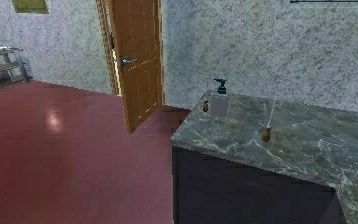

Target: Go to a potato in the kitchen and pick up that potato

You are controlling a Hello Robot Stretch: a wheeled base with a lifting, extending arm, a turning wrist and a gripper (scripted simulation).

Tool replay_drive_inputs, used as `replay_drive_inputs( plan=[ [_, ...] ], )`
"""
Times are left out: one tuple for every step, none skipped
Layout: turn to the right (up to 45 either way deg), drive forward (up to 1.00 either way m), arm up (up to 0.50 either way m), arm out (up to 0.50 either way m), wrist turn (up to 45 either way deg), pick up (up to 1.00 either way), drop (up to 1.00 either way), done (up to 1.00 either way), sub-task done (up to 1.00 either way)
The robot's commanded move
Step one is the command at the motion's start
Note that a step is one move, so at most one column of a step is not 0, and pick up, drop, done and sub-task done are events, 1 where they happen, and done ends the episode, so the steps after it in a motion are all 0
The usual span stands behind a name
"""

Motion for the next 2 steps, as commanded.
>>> replay_drive_inputs(
  plan=[
    [0.0, 0.0, 0.1, 0.0, 0.0, 0.0, 0.0, 0.0, 0.0],
    [0.0, 0.0, 0.0, 0.0, 0.0, 0.0, 0.0, 1.0, 0.0]
  ],
)
